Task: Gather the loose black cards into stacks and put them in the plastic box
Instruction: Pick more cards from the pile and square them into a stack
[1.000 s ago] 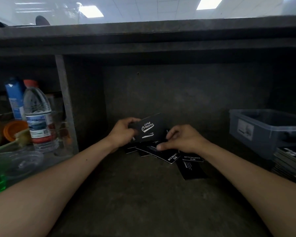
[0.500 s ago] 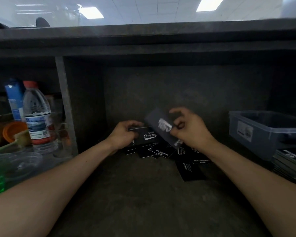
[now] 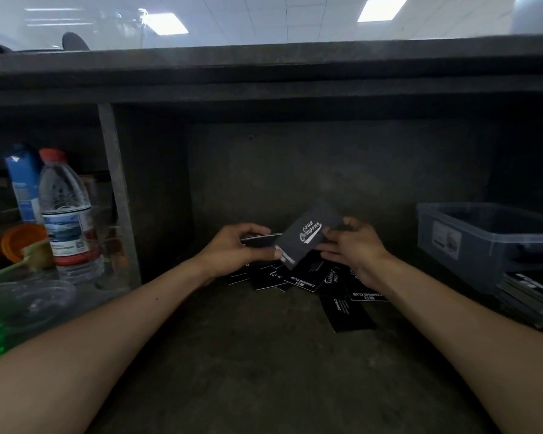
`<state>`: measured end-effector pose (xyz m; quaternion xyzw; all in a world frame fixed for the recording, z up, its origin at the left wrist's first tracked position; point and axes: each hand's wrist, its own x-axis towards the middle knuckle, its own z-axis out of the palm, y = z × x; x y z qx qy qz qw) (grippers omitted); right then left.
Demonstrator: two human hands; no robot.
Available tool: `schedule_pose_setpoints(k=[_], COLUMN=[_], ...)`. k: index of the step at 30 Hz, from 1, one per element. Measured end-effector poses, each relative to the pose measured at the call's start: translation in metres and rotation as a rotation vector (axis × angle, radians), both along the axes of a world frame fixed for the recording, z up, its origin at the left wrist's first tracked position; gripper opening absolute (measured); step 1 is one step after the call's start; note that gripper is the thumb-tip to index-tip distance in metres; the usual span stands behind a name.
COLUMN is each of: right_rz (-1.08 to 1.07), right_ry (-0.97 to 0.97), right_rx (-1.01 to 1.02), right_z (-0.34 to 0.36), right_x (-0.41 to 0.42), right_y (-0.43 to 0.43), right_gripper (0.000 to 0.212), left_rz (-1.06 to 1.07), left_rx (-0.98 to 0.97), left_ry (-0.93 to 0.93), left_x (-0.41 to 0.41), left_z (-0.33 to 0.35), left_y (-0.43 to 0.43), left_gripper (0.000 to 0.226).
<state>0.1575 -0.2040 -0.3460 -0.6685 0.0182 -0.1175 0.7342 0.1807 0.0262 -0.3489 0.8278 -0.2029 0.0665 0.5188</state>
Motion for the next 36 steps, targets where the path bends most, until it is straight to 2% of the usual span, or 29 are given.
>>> schedule_pose_setpoints(k=[3, 4, 6, 8, 10, 14, 16, 20, 22, 25, 26, 29, 31, 32, 34, 36], right_rz=[0.167, 0.197, 0.1, -0.087, -0.177, -0.015, 0.003, -0.026, -0.018, -0.096, -0.118, -0.082, -0.073, -0.099, -0.147, -0.089], right_ry=[0.108, 0.127, 0.098, 0.03, 0.054, 0.396, 0.431, 0.428, 0.443, 0.392, 0.346, 0.251, 0.203, 0.179, 0.147, 0.114], right_rx=[0.081, 0.027, -0.283, -0.539, -0.776, -1.205, -1.325, -1.239, -1.246, -1.16, -1.055, -0.506, -0.195, -0.121, -0.133, -0.136], right_z=[-0.004, -0.004, -0.002, 0.004, 0.014, 0.02, 0.022, 0.024, 0.022, 0.024, 0.026, 0.034, 0.032, 0.03, 0.021, 0.011], right_x=[-0.001, -0.002, 0.002, 0.004, 0.001, -0.011, -0.013, -0.015, -0.016, -0.011, -0.008, -0.007, -0.005, -0.003, 0.0, 0.0], right_y=[0.004, 0.005, 0.001, -0.007, -0.02, -0.035, -0.038, -0.042, -0.042, -0.047, -0.049, -0.049, -0.045, -0.041, -0.031, -0.021], right_gripper=[0.024, 0.026, 0.031, 0.033, 0.04, 0.066, 0.074, 0.093, 0.096, 0.074, 0.06, 0.026, 0.021, 0.022, 0.022, 0.025], left_rz=[0.003, 0.0, 0.011, 0.022, 0.033, 0.052, 0.05, 0.03, 0.031, 0.036, 0.036, 0.041, 0.046, 0.045, 0.051, 0.042], left_rx=[0.038, 0.037, 0.039, 0.03, 0.007, 0.016, 0.01, 0.012, 0.01, 0.004, 0.002, 0.001, 0.002, -0.016, -0.075, -0.097], left_ry=[-0.054, -0.072, -0.097, -0.082, -0.05, -0.043, -0.055, -0.059, -0.064, -0.058, -0.053, -0.053, -0.056, -0.043, 0.016, 0.058], left_x=[0.0, 0.001, 0.002, 0.004, 0.005, 0.008, 0.01, 0.011, 0.011, 0.012, 0.012, 0.012, 0.01, 0.009, 0.006, 0.005], left_z=[-0.001, -0.002, -0.003, -0.003, -0.004, -0.006, -0.007, -0.007, -0.008, -0.008, -0.007, -0.008, -0.007, -0.006, -0.003, 0.0], left_y=[0.0, 0.0, 0.0, 0.0, 0.0, 0.0, 0.0, 0.0, 0.0, 0.0, 0.0, -0.001, -0.003, -0.004, -0.005, -0.003], left_gripper=[0.05, 0.044, 0.034, 0.035, 0.039, 0.041, 0.041, 0.041, 0.041, 0.041, 0.041, 0.041, 0.038, 0.035, 0.024, 0.028])
